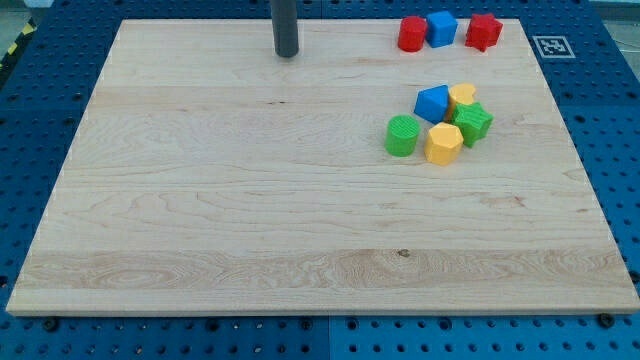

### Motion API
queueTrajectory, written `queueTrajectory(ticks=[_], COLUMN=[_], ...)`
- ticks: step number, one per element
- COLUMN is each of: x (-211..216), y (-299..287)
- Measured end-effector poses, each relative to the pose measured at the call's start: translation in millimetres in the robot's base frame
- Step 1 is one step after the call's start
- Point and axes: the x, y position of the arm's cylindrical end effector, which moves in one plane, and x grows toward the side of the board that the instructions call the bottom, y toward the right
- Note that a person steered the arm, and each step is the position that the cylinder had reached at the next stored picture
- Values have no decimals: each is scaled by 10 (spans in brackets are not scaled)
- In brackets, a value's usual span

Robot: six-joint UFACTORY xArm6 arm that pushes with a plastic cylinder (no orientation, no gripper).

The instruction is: Keep the red circle at the bottom left of the blue cube

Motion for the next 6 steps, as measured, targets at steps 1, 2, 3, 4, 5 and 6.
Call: queueTrajectory(ticks=[1,2,3,4,5,6], x=[-430,-444,-418,-425,-438,-434], y=[13,146,410,912,1303,1559])
